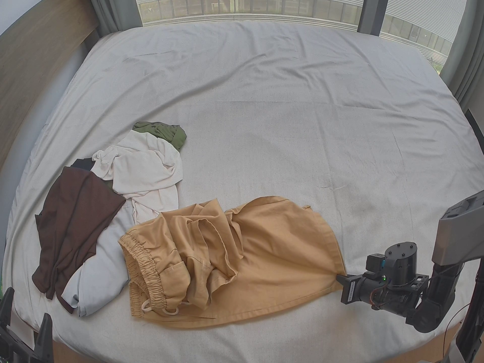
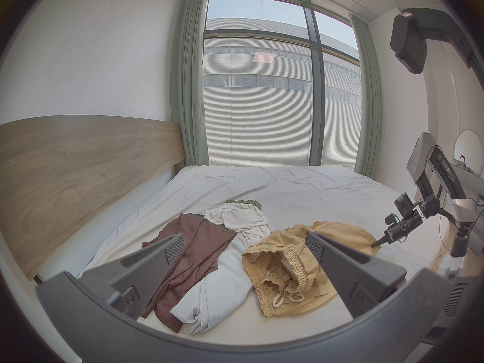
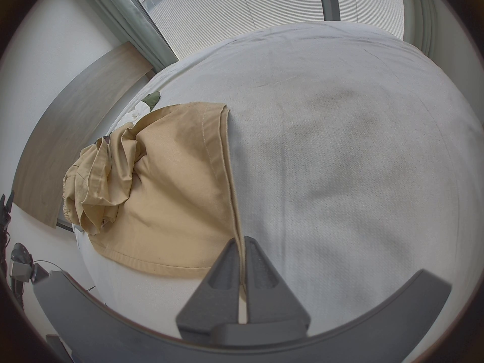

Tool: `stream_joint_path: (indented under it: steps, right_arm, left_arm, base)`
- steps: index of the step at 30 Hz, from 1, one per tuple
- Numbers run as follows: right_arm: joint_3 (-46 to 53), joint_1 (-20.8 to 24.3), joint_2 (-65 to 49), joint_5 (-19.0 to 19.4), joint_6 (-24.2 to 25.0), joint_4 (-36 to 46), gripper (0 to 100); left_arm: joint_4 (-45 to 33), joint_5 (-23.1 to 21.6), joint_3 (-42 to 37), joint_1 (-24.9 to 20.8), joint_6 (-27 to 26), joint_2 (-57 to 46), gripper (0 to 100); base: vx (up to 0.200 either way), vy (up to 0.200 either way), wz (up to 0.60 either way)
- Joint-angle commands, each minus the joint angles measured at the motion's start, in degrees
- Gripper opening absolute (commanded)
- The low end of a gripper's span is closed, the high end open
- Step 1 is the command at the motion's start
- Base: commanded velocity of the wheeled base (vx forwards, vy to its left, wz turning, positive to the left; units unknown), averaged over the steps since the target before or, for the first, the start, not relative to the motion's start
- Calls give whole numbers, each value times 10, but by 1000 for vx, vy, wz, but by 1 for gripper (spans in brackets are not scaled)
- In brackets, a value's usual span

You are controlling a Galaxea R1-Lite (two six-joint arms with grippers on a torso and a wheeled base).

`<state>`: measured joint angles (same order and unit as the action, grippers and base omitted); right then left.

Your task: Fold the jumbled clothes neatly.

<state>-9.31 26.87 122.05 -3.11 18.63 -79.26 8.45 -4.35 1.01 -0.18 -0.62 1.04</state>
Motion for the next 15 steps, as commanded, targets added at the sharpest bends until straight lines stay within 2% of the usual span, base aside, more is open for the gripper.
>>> stream_joint_path:
  steps: [1, 15]
  right_arm:
    - [33, -9, 2, 1, -3, -18, 0]
    - [74, -45, 7, 7, -14, -50, 0]
  left_arm:
    - [0, 0, -10, 0, -1, -9, 100]
    - [-1, 0, -10, 1, -10, -9, 100]
  base:
    - [0, 0, 0]
    - [0, 0, 0]
